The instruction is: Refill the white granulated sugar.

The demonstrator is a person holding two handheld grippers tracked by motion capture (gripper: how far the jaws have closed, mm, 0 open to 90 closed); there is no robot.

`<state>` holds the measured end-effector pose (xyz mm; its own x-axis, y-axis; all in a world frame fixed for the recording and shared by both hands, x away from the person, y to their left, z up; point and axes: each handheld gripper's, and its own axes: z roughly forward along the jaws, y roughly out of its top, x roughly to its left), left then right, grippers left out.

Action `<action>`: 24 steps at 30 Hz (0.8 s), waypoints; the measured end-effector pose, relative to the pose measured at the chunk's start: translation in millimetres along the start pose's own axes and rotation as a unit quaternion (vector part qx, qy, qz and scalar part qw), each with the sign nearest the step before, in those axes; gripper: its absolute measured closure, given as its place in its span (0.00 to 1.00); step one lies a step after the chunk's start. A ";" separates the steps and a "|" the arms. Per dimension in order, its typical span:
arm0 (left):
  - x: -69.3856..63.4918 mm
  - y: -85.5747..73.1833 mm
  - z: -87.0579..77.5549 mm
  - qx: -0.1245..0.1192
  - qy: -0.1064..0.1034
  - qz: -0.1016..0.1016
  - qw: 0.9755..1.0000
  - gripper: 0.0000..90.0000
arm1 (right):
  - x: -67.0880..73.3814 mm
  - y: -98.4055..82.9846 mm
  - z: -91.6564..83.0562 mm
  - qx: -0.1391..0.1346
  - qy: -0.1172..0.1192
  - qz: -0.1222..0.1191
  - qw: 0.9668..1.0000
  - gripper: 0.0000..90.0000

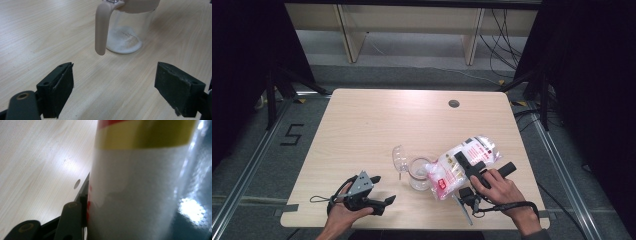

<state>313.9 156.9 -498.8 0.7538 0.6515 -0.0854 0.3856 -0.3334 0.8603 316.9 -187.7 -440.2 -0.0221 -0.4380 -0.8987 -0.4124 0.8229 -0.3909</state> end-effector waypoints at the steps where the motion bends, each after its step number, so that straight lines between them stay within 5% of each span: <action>1: 0.5 0.1 -0.3 0.002 0.001 0.004 1.000 0.17 | -0.1 0.2 0.0 -0.001 0.000 0.000 1.000 0.62; 17: 0.0 -0.3 0.6 0.001 0.001 -0.002 1.000 0.17 | 0.7 -0.9 -1.4 0.005 -0.003 0.001 1.000 0.63; 20: -0.2 -0.2 0.3 0.002 0.003 0.000 1.000 0.17 | -3.2 -0.9 -0.2 -0.003 -0.003 -0.022 1.000 0.63; 24: 0.4 -0.4 0.5 0.001 0.001 -0.002 1.000 0.17 | -3.4 -0.7 -0.1 -0.003 -0.003 -0.023 1.000 0.63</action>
<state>314.3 156.9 -499.5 0.7509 0.6546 -0.0874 0.3893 -0.3318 0.8593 317.2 -186.9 -436.8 0.0034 -0.4734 -0.8808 -0.4184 0.7993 -0.4313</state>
